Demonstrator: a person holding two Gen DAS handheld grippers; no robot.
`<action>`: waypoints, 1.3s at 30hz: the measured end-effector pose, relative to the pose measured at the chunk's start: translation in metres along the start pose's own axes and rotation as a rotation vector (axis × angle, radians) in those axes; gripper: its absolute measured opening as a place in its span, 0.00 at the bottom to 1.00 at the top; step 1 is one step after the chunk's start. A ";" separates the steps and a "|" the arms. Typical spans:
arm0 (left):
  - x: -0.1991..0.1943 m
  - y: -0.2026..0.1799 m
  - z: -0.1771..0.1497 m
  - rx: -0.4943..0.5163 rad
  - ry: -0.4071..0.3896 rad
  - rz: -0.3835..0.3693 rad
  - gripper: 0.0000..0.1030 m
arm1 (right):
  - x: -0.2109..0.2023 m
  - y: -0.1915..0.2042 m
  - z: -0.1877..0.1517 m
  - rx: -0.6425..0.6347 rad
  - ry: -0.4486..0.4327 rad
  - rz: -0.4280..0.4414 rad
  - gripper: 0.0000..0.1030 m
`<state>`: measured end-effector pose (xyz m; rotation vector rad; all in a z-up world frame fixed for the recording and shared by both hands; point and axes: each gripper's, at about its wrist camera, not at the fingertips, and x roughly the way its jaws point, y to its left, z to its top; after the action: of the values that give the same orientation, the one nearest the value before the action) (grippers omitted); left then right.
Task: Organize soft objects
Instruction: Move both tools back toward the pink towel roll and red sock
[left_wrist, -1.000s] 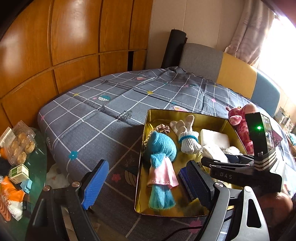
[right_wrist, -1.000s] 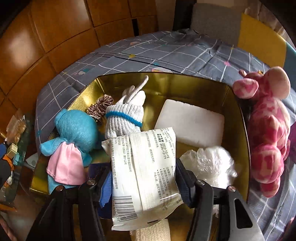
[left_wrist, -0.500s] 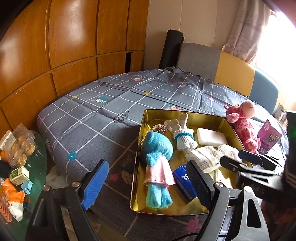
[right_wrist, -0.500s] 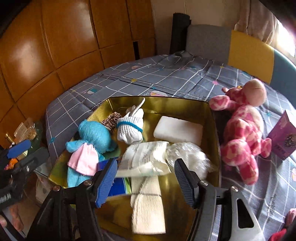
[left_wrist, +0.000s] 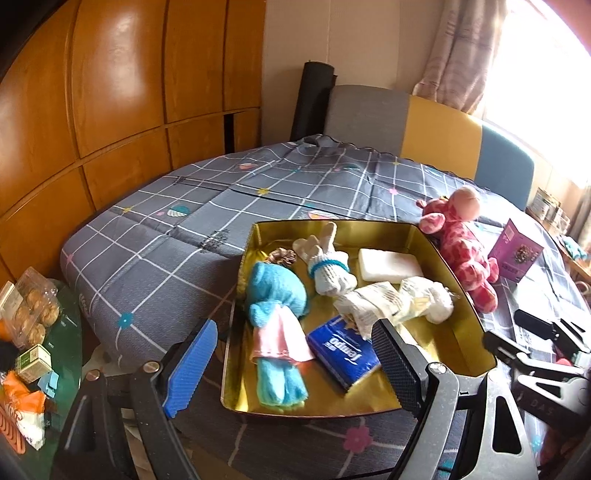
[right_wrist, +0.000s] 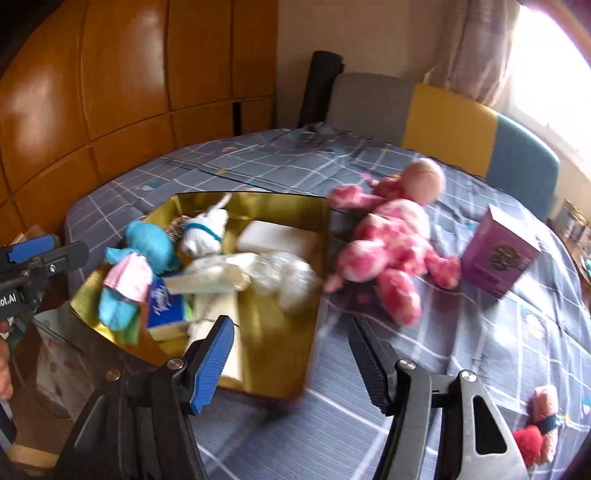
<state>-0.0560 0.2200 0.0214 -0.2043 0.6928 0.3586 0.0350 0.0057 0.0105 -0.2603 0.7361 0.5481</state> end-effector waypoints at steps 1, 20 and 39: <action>0.000 -0.003 -0.001 0.005 0.002 -0.003 0.84 | -0.002 -0.006 -0.003 0.009 0.001 -0.010 0.63; -0.003 -0.062 0.002 0.146 0.005 -0.072 0.85 | -0.051 -0.128 -0.038 0.126 0.018 -0.255 0.63; 0.007 -0.213 0.010 0.459 0.037 -0.344 0.85 | -0.116 -0.334 -0.122 0.736 0.065 -0.576 0.63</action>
<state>0.0376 0.0289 0.0387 0.1075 0.7434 -0.1373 0.0818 -0.3650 0.0156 0.2007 0.8331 -0.2916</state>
